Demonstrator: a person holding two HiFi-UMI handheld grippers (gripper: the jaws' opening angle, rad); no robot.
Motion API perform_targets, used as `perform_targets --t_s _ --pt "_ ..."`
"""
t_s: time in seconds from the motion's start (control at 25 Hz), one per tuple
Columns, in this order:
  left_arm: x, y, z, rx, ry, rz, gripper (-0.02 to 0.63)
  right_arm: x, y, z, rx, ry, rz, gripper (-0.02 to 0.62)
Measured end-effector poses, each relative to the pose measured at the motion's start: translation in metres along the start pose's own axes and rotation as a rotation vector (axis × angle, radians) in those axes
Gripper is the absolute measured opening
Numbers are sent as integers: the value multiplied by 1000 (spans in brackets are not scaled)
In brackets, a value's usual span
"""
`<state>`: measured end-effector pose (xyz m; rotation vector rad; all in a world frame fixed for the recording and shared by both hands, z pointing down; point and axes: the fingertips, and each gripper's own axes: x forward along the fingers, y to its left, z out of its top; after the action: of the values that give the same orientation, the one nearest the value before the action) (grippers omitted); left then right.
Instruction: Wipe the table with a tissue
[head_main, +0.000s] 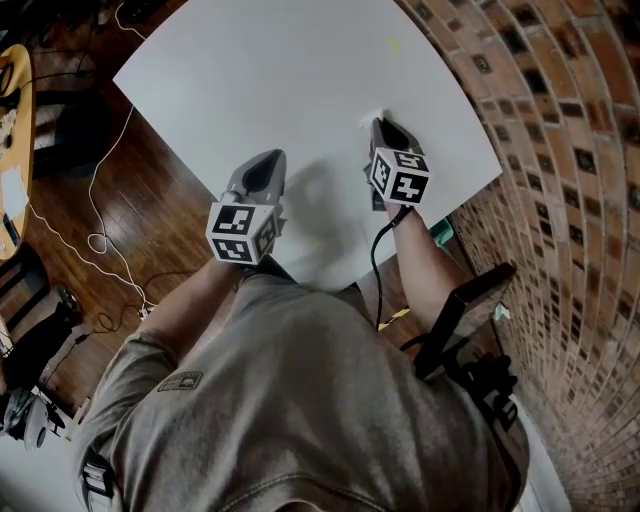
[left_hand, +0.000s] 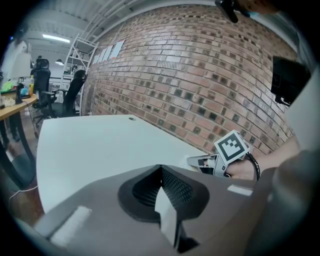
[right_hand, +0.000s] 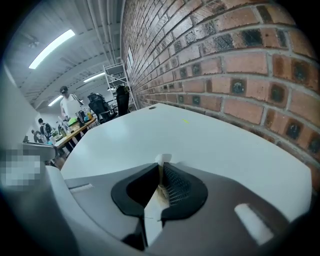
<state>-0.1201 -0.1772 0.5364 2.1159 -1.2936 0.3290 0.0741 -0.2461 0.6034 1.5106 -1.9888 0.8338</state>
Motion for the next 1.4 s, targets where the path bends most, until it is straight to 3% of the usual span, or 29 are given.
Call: perform_targets --t_s 0.24,0.6,0.92,1.12,1.4 --pt "-7 2 2 44 12 20 2 -1 16 -6 -11 10 31 41" --pt "-13 -2 -1 22 8 11 2 -6 47 -20 -28 34 94 41" --pt "-15 -10 -3 55 20 13 2 -11 65 -32 -25 43 148 41" --pt "-12 -16 -3 59 27 8 2 -14 47 -28 -15 29 116 41" --pt "-3 -32 -1 95 33 -27 2 -27 -14 -33 49 22 -1 41"
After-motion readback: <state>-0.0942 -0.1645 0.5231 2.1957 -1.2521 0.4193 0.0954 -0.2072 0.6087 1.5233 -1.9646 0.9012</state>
